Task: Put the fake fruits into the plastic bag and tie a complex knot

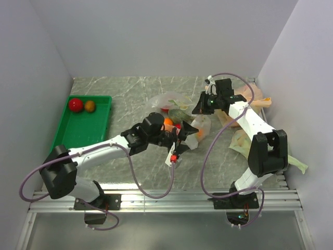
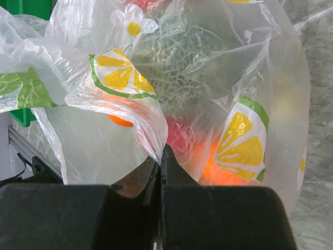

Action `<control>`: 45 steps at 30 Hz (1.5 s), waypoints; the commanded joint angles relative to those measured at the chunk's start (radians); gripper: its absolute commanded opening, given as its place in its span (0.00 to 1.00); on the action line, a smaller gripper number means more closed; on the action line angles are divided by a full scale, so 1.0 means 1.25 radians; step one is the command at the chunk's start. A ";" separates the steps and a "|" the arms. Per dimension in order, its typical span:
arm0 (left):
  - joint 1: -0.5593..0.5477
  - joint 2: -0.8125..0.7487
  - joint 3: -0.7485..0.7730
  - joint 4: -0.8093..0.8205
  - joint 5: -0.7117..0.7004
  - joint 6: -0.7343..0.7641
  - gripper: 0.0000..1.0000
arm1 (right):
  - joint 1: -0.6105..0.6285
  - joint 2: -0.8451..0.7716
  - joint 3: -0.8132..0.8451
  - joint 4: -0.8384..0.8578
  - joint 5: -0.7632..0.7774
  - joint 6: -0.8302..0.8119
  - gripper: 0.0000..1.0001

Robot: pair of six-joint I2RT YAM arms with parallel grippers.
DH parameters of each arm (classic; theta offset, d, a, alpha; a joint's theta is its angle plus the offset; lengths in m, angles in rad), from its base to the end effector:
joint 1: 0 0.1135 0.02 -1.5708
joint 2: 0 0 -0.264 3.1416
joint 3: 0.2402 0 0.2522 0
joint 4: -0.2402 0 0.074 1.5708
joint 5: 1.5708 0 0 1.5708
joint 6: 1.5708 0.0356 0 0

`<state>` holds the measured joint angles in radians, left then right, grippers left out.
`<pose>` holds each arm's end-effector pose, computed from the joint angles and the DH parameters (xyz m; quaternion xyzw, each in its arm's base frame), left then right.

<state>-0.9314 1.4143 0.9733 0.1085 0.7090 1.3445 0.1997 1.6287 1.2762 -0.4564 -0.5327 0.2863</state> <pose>0.1732 -0.2718 0.2910 0.7778 0.1375 -0.1651 0.5907 0.3474 0.0888 0.2731 -0.0590 0.8990 0.3235 0.2894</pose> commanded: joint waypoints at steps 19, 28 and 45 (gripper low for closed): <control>-0.032 0.080 0.316 -0.387 -0.014 -0.113 0.00 | -0.059 -0.147 0.071 0.039 0.052 -0.148 0.97; 0.025 0.094 0.388 -0.308 0.029 -0.489 0.00 | -0.221 -0.431 -0.137 0.085 -0.187 -0.371 1.00; 0.090 0.237 0.571 -0.205 0.159 -0.835 0.00 | -0.080 -0.724 -0.475 0.440 -0.247 -0.449 1.00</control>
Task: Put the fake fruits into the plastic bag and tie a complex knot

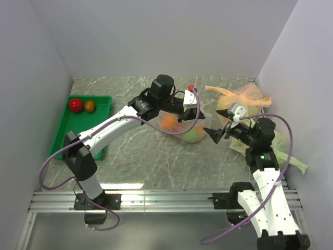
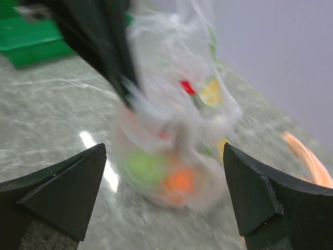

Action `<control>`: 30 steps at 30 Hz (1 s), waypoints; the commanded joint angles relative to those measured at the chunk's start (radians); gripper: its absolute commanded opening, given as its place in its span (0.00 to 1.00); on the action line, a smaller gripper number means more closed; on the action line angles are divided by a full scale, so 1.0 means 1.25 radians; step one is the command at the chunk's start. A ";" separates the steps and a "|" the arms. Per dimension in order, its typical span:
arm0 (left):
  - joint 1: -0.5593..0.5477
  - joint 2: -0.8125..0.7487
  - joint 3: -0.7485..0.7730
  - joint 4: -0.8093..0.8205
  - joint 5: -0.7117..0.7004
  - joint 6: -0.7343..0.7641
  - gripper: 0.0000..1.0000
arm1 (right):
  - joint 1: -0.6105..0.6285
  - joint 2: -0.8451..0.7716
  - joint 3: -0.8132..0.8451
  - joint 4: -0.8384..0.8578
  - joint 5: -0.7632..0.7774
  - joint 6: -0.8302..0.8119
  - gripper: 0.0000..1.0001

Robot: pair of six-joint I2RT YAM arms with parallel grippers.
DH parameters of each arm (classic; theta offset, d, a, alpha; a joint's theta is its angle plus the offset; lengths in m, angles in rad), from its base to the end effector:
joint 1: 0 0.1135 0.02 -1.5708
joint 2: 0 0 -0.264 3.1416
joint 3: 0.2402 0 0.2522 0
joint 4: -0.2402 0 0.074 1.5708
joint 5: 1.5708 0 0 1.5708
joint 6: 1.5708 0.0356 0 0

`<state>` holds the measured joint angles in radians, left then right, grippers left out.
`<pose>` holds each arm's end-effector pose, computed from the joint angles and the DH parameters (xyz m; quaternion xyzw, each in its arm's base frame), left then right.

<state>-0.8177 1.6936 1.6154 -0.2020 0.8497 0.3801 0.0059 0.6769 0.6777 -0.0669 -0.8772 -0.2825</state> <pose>0.2506 -0.3064 0.3892 0.6151 0.4615 -0.4404 0.4634 0.1555 0.0283 0.3327 -0.3822 0.6124 0.2218 0.6555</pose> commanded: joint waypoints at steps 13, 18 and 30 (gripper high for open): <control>0.010 0.029 0.082 0.098 0.072 -0.111 0.00 | 0.189 0.160 -0.027 0.306 0.145 0.053 0.59; 0.026 0.000 0.066 0.122 0.061 -0.149 0.01 | 0.189 0.163 -0.039 0.262 0.124 -0.008 0.27; 0.248 -0.153 0.069 0.114 0.004 -0.259 0.76 | 0.141 0.118 -0.006 0.109 0.064 -0.070 0.00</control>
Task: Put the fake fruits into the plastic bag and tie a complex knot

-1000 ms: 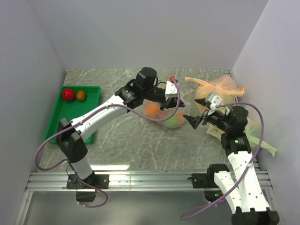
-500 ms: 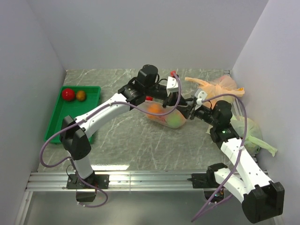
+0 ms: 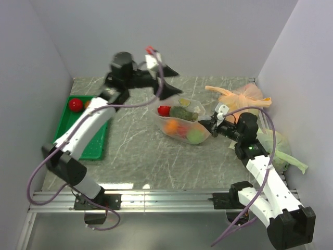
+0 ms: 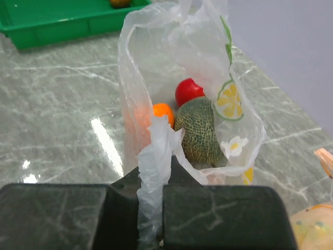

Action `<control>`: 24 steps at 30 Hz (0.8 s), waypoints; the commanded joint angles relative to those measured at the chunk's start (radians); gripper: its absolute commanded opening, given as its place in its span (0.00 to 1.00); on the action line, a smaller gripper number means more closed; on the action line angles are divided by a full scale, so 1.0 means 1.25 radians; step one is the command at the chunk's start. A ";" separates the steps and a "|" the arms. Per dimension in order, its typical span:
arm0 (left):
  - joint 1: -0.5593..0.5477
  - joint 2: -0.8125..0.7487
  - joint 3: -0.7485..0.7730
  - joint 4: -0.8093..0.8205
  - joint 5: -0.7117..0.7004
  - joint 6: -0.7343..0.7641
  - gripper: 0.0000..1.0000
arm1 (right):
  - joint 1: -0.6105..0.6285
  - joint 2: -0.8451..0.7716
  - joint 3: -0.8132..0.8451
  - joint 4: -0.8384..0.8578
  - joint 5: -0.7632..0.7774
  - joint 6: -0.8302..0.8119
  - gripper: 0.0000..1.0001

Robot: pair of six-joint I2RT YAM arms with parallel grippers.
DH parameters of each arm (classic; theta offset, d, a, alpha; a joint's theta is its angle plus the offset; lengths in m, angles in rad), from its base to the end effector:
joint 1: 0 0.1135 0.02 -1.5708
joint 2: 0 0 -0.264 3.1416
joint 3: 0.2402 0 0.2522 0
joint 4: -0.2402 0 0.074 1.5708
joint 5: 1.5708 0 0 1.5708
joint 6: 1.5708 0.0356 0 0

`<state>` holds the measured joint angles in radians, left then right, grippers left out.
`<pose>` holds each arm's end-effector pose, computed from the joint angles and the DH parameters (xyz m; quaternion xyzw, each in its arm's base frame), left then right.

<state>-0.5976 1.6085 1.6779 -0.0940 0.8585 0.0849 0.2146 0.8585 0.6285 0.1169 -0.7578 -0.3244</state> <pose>0.2886 -0.2290 0.4518 0.4917 0.5160 -0.4492 0.5387 0.1891 0.0663 0.3046 -0.4220 0.6024 0.2416 0.6330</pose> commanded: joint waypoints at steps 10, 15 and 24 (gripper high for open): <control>0.280 -0.184 -0.114 -0.256 0.124 0.479 0.82 | -0.136 0.033 0.111 -0.200 -0.147 -0.129 0.00; 0.271 -0.138 -0.105 -0.418 0.154 0.712 0.93 | -0.140 0.078 0.160 -0.235 -0.163 -0.140 0.00; 0.187 -0.068 -0.097 -0.572 0.122 1.097 0.94 | -0.140 0.119 0.207 -0.287 -0.162 -0.172 0.00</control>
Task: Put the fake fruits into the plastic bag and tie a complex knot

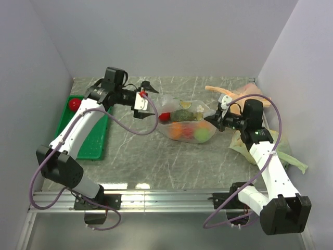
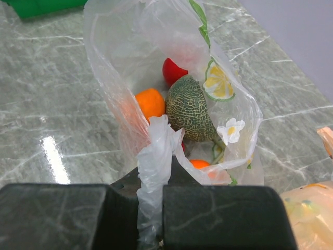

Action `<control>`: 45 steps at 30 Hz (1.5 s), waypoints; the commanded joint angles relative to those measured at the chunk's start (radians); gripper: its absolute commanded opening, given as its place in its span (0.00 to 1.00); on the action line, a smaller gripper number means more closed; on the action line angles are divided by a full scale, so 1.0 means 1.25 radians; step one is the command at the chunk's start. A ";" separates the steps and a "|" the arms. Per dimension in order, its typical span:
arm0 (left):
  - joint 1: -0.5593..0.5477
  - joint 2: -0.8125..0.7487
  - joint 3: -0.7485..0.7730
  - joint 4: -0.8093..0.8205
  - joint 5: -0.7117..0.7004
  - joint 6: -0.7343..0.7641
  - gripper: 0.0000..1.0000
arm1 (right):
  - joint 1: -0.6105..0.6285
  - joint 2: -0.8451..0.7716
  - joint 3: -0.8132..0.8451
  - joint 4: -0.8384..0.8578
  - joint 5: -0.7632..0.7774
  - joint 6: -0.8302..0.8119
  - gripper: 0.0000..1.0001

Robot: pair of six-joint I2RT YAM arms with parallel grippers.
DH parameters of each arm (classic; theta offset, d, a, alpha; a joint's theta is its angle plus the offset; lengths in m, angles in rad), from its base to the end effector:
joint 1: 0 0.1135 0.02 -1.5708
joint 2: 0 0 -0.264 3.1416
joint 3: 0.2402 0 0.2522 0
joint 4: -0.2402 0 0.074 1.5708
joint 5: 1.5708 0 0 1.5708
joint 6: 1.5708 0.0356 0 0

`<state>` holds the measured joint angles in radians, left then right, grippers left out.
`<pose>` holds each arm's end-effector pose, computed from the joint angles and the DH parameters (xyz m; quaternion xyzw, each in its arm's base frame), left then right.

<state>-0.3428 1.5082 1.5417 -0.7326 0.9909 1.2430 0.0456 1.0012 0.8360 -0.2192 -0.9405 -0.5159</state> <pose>0.2894 -0.1349 0.3850 0.7090 0.4167 -0.2265 0.5219 0.2156 0.0386 0.3191 -0.4482 0.6400 0.2493 0.5722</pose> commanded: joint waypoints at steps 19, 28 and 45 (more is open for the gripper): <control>-0.101 0.174 0.059 0.126 0.153 0.116 0.99 | -0.006 0.035 0.088 -0.112 -0.017 -0.057 0.00; -0.128 0.222 0.051 0.253 0.177 -0.027 0.87 | -0.005 0.045 0.093 -0.115 -0.008 -0.060 0.00; -0.122 0.028 0.085 0.435 -0.035 -0.835 0.00 | -0.007 0.038 0.140 -0.037 0.135 0.149 0.00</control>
<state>-0.5007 1.7145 1.6463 -0.3996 1.0710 0.7246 0.0452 1.0615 0.9245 -0.3294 -0.8703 -0.4500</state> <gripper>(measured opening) 0.026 0.010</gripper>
